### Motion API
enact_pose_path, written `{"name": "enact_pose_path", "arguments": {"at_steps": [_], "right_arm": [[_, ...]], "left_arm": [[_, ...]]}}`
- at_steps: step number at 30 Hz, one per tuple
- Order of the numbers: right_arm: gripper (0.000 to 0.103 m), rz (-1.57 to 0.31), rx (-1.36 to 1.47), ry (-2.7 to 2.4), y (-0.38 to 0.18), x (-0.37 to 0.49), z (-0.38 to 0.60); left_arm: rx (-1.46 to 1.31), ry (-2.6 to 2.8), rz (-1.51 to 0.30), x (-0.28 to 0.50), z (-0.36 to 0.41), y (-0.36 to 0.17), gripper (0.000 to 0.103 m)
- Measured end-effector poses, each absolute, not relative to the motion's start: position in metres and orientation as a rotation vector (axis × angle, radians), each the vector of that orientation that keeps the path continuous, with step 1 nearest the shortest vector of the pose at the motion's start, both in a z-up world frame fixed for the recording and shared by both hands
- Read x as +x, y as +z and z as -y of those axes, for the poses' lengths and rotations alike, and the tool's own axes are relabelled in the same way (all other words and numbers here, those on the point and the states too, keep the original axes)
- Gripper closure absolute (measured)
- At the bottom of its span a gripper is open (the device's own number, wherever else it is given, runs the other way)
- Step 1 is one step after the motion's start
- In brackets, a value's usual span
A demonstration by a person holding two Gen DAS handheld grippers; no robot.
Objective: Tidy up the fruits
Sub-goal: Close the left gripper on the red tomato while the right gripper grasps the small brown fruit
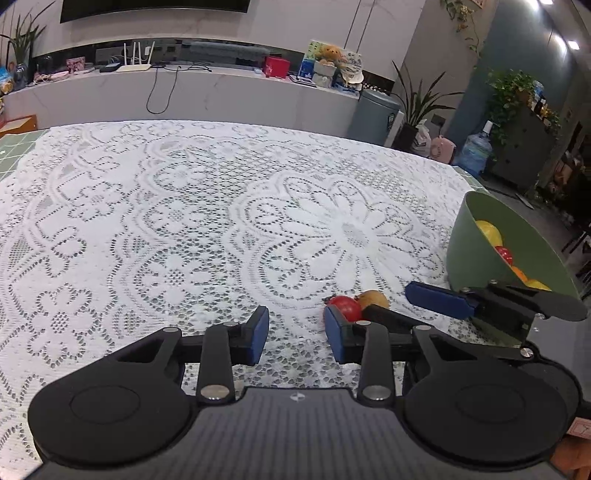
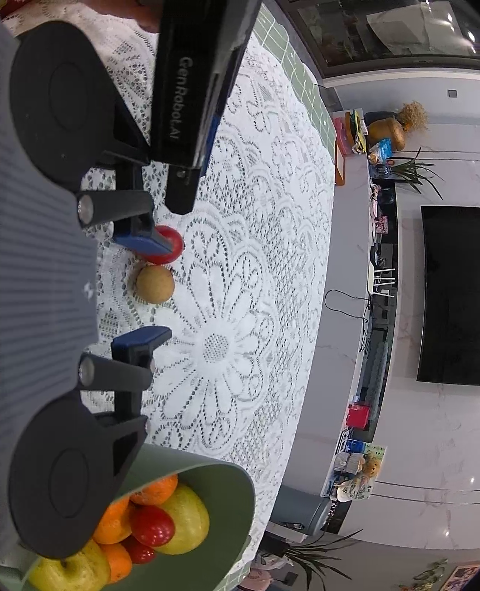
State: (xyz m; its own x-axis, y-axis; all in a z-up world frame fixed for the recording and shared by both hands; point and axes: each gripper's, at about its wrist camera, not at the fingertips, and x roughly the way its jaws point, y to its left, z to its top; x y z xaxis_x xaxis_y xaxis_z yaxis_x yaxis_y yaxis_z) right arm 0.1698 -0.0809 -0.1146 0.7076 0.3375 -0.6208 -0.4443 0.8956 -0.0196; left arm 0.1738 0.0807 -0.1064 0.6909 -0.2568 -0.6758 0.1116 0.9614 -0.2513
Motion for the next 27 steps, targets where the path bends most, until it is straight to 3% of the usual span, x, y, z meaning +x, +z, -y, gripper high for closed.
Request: {"name": "enact_pose_path", "arguments": {"at_steps": [5,9,27], "right_arm": [[0.080,-0.657,-0.138,0.443,-0.115,0.172,0.084],[0.080,-0.652,-0.137,0.419,-0.114,0.173,0.085],[0.082,-0.710,-0.095,0.488,-0.123,0.182,0.082]], "left_arm": [[-0.220,-0.219,-0.774,0.174,-0.081,-0.105,0.062],[-0.241,-0.250,-0.780,0.175,-0.082,-0.106,0.066],[-0.278,-0.245,-0.802,0.177,-0.085,-0.109,0.066]]}}
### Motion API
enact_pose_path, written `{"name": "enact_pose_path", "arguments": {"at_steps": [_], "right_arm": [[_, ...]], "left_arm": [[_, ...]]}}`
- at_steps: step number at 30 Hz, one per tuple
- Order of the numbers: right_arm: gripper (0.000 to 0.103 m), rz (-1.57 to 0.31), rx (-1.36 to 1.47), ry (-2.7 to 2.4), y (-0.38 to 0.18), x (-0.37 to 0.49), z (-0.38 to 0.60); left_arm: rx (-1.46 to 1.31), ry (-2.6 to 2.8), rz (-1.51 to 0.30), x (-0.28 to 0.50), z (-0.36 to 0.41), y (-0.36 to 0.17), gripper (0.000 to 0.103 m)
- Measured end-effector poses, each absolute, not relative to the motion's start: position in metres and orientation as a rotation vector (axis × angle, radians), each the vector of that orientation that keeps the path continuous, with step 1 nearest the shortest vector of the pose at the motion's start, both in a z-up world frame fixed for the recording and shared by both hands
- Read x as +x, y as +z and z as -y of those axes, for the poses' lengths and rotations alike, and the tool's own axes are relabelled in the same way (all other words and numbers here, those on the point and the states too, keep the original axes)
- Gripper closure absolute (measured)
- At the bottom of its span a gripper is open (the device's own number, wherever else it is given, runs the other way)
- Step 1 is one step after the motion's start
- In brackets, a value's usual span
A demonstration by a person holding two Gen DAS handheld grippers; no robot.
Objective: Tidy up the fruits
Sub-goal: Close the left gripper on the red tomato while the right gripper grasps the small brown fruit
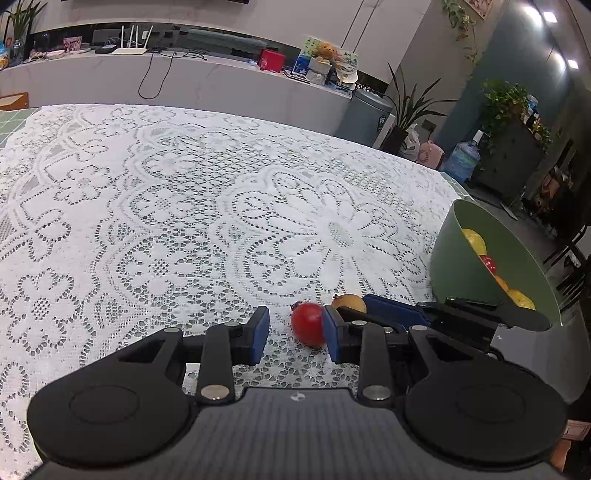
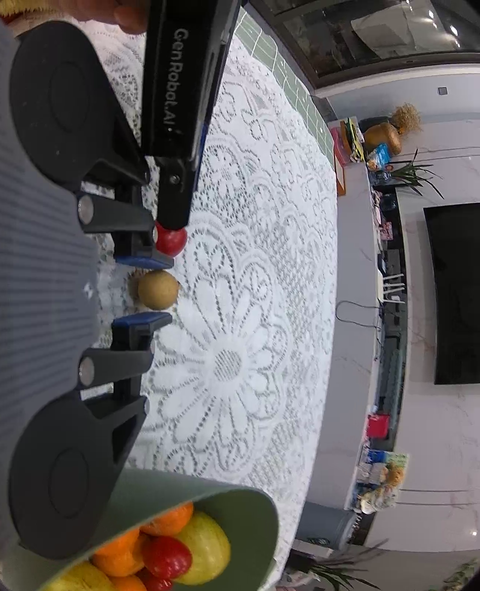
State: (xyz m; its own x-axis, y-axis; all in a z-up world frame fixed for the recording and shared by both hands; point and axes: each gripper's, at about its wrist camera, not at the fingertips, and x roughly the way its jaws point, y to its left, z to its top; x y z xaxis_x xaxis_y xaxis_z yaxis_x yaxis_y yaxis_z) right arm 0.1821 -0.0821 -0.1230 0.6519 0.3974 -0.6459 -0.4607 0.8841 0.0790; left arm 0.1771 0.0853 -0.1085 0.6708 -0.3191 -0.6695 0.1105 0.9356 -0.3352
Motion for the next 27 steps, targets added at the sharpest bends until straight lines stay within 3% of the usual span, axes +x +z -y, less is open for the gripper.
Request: {"name": "enact_pose_path", "arguments": {"at_steps": [27], "right_arm": [[0.082,-0.696,-0.229,0.388,-0.123,0.170,0.077]], "left_arm": [[-0.200,-0.239,-0.815,0.184,-0.074,-0.119,0.066]]}}
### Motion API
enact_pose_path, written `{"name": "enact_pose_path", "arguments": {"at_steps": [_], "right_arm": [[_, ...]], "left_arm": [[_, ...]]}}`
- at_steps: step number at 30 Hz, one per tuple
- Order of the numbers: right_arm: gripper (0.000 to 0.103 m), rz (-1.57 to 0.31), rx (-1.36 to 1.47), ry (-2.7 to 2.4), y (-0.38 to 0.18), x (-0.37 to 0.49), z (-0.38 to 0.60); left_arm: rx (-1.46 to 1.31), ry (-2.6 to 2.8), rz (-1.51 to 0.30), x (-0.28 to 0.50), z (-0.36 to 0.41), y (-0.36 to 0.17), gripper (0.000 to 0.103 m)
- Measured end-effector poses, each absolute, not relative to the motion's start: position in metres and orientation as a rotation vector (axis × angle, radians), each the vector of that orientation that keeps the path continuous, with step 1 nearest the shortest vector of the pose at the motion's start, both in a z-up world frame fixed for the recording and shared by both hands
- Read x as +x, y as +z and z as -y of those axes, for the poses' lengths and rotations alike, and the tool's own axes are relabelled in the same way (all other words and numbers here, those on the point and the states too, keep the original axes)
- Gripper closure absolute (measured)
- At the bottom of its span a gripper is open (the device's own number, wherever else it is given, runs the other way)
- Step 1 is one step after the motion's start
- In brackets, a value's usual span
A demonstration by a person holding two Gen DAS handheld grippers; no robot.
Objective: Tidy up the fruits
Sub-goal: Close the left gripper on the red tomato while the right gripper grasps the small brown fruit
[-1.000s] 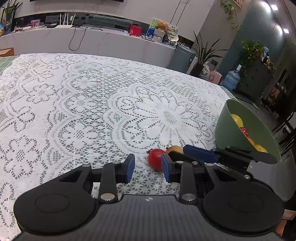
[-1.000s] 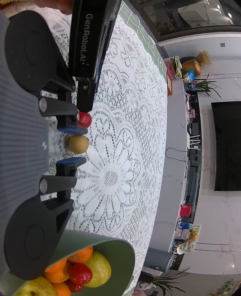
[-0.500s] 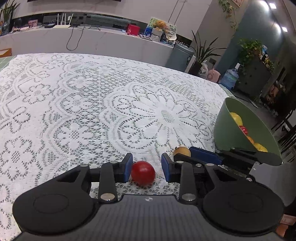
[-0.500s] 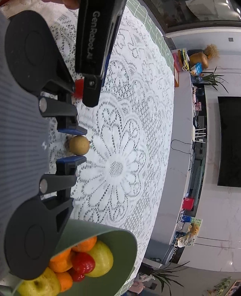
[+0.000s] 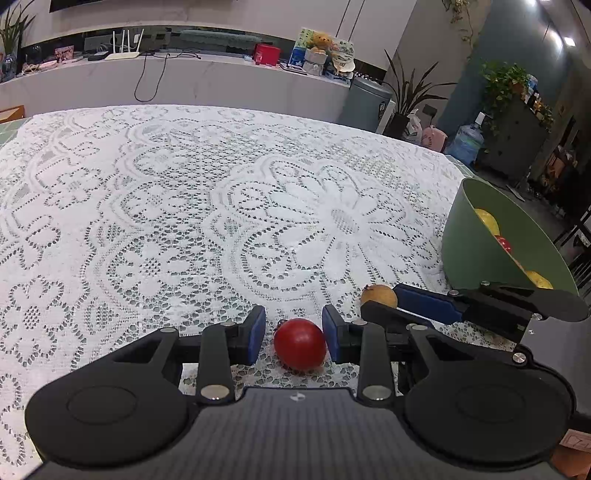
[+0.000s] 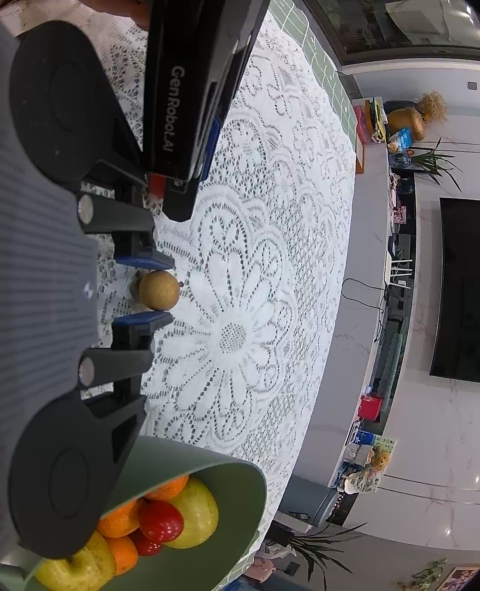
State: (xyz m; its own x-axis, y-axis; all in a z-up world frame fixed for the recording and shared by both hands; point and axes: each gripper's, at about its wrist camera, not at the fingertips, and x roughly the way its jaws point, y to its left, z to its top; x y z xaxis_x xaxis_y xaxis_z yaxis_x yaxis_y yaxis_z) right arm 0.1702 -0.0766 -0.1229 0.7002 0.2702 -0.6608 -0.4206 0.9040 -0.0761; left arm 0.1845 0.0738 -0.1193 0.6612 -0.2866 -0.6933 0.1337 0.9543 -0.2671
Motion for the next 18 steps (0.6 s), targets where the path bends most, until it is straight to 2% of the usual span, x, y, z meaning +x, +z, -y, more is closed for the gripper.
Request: {"name": "enact_pose_path", "arguments": {"at_steps": [18], "right_arm": [[0.082,-0.702,-0.237,0.388,-0.1243,0.1719,0.0760]], "left_arm": [[-0.232,-0.245,-0.913,0.1811,-0.0795,-0.1151,0.067]]}}
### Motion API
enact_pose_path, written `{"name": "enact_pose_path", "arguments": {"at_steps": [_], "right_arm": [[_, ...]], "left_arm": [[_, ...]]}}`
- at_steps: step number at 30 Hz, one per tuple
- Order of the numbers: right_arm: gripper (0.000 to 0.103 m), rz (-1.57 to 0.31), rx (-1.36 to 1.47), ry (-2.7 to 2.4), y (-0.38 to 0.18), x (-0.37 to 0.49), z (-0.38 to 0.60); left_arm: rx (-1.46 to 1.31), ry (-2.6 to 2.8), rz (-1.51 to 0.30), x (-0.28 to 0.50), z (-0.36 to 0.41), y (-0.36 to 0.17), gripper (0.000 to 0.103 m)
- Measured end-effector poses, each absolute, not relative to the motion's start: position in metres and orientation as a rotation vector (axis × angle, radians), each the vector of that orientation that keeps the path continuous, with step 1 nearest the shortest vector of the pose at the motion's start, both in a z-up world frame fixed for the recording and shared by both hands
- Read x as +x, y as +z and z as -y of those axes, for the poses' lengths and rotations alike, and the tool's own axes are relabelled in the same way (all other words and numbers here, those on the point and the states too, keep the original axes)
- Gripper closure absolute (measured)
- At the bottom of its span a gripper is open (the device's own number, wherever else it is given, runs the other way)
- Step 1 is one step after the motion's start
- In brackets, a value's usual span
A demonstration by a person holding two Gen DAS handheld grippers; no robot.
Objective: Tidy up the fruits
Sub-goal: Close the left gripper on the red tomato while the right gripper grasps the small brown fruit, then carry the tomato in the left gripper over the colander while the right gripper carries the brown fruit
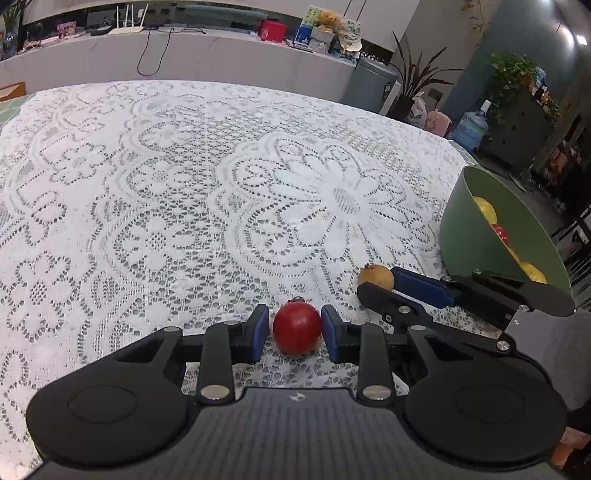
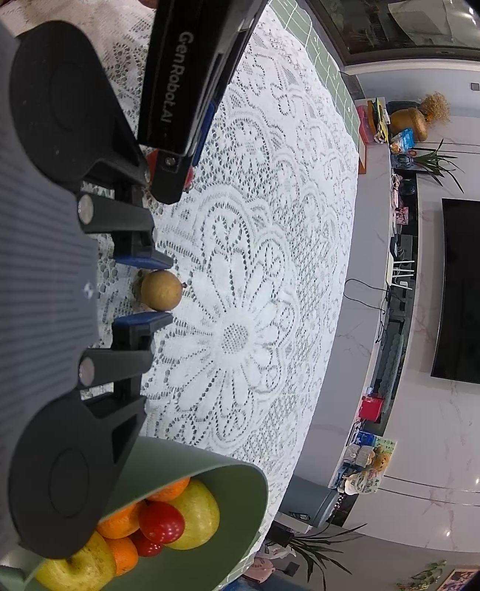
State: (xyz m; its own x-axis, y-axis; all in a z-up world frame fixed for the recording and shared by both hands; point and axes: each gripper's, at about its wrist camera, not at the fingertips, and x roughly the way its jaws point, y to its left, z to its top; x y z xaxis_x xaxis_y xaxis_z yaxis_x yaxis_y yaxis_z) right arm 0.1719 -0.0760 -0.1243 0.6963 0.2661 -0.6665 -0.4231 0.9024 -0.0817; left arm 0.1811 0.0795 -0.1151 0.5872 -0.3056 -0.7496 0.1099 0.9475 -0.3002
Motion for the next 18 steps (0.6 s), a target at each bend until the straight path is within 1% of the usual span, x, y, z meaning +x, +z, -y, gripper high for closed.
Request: {"name": "enact_pose_path", "arguments": {"at_steps": [4,7,13,18], "right_arm": [[0.082,-0.701,-0.239,0.389,-0.125,0.172,0.076],[0.082,-0.705,-0.225,0.390,-0.125,0.173,0.077],[0.082,-0.696,-0.220,0.392,-0.123,0.171,0.078],[0.082,-0.651,-0.233,0.403,-0.115,0.161,0.078]], "left_arm": [[-0.209,-0.243,-0.921,0.179,-0.077,-0.114,0.067],[-0.165,-0.244,-0.915,0.176,-0.071,-0.113,0.072],[-0.141,-0.221,-0.876,0.171,-0.068,-0.111,0.073],[-0.147,-0.191,-0.820,0.162,-0.070,-0.102,0.073]]}}
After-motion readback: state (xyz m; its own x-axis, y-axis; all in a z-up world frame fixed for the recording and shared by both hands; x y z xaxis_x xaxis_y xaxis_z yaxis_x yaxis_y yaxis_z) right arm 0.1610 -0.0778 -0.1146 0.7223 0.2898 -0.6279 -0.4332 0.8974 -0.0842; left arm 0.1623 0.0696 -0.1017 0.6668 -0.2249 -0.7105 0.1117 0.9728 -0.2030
